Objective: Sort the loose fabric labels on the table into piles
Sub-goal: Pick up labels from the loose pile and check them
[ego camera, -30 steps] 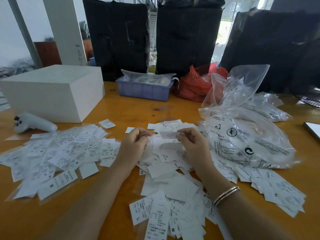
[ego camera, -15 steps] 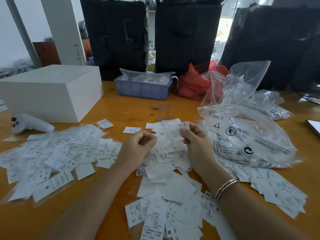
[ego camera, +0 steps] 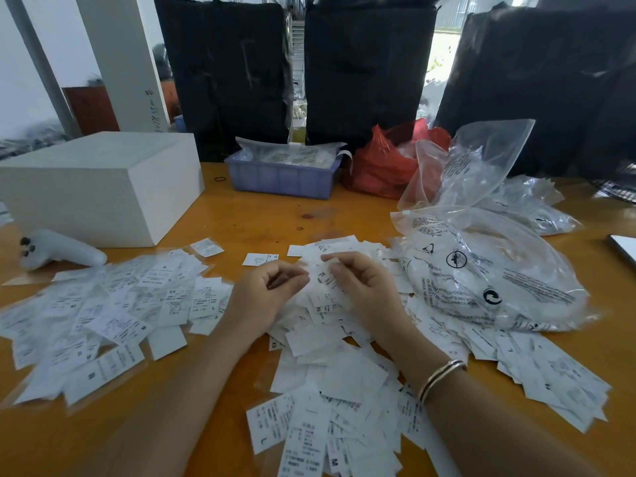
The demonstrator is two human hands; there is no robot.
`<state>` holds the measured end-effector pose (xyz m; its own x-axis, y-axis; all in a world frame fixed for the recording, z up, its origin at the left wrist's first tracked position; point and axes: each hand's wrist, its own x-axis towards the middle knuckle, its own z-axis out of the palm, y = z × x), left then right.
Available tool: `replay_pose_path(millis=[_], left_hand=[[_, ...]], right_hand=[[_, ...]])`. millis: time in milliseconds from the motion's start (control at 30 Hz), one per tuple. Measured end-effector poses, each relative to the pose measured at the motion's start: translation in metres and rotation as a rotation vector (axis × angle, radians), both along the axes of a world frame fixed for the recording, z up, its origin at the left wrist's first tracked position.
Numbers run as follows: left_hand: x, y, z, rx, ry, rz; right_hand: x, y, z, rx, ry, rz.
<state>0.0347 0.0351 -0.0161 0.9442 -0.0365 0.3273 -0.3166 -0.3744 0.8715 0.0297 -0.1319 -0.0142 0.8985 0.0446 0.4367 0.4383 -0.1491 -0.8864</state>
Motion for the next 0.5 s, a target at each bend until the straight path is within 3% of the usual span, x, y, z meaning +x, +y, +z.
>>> replay_pose_path(millis=[200,500], left_hand=[[-0.0022,0.0029,0.0054,0.040,0.024,-0.088],[-0.0033,0.0077,0.0063,-0.052,0.177,-0.163]], right_hand=[[0.0010,-0.0024,0.0000,-0.071,-0.037,-0.070],[-0.0026,-0.0050,0.0029,-0.105,-0.027,0.036]])
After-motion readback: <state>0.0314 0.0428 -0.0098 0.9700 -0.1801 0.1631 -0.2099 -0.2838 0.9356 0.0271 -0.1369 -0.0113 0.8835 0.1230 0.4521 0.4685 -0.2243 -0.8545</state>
